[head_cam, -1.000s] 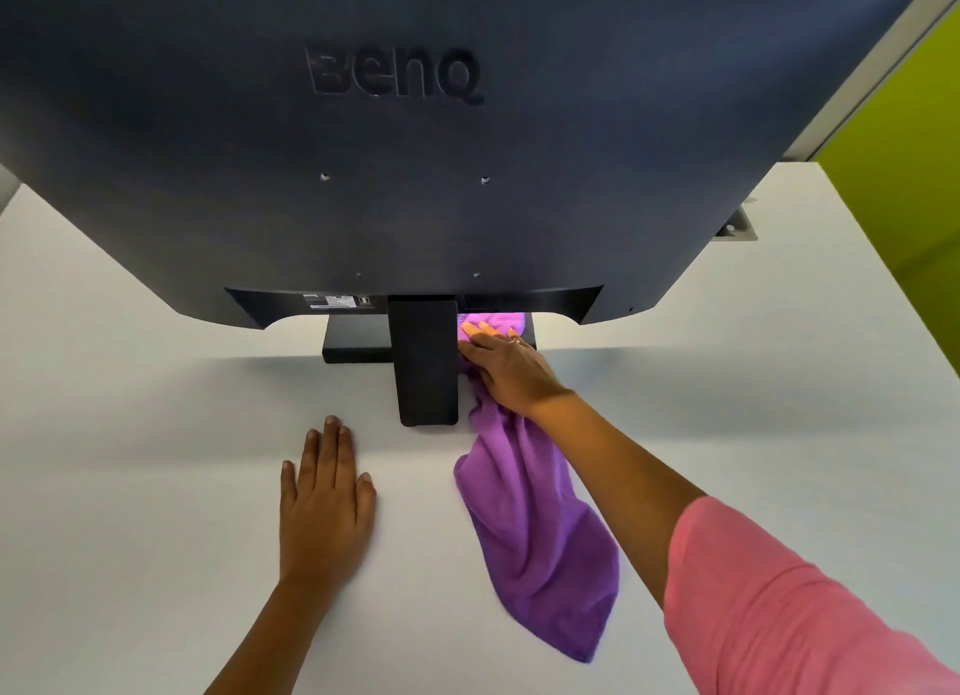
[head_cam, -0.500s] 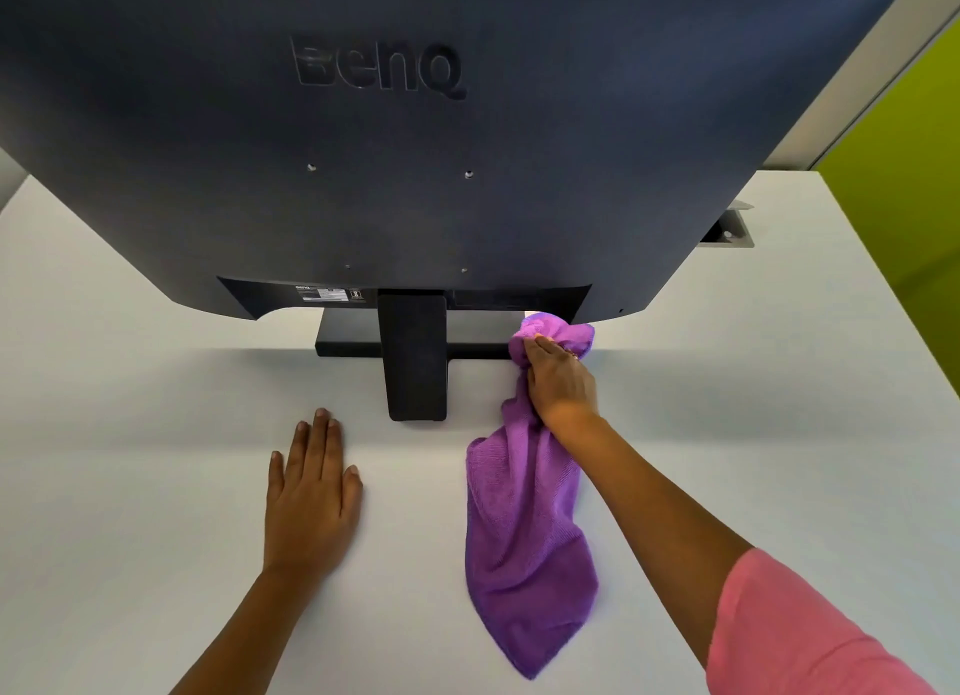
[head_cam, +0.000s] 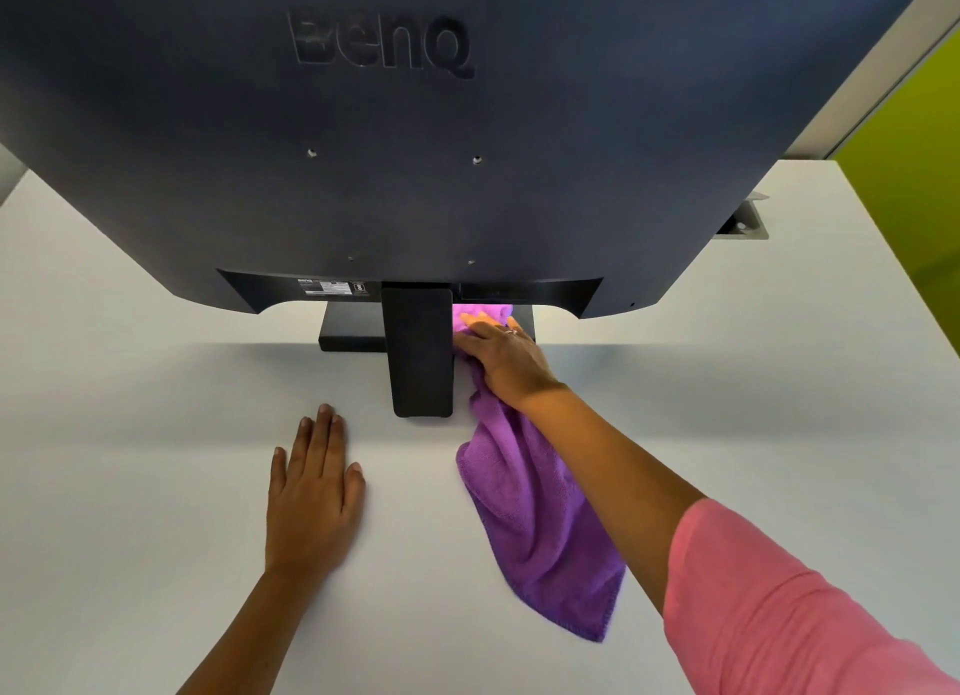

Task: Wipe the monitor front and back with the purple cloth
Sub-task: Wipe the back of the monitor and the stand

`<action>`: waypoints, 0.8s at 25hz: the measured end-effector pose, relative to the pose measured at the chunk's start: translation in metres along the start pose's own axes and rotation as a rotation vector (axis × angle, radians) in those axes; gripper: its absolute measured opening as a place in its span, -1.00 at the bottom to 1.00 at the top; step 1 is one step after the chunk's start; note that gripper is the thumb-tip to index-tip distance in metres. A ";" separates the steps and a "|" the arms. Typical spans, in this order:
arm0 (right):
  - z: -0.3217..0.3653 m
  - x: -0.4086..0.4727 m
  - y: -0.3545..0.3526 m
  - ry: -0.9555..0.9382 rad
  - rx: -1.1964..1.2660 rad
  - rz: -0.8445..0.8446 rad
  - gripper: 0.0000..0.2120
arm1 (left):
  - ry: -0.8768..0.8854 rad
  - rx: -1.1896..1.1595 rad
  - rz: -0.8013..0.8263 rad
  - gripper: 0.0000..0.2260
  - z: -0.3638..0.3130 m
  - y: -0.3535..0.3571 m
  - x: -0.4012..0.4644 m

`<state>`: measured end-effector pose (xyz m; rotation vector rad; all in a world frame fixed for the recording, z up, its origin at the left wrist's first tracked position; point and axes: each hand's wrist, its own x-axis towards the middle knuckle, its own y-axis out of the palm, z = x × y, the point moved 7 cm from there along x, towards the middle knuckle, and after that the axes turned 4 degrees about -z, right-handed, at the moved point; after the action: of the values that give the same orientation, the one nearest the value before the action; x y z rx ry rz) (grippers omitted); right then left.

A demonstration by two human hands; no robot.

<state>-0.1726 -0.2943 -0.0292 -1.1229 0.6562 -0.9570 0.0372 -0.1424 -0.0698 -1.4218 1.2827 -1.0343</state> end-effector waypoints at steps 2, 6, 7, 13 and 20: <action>-0.018 -0.015 -0.001 0.144 -0.035 -0.051 -0.62 | 0.003 -0.003 -0.003 -0.41 0.000 0.000 -0.001; -0.056 -0.055 -0.002 0.499 -0.115 0.010 -0.46 | -0.001 -0.005 0.000 -0.42 0.001 0.001 -0.001; -0.057 -0.063 -0.003 0.535 -0.098 0.001 -0.45 | -0.003 -0.006 0.000 -0.42 0.001 0.001 -0.001; -0.019 -0.049 -0.019 0.408 0.266 -0.225 -0.52 | -0.005 -0.005 0.009 -0.41 0.000 0.002 -0.001; 0.021 -0.002 0.009 0.260 0.527 0.128 -0.46 | -0.002 0.001 0.011 -0.40 -0.001 0.001 0.000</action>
<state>-0.1536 -0.2821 -0.0308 -0.4907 0.6254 -1.0933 0.0361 -0.1426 -0.0703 -1.4129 1.2868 -1.0261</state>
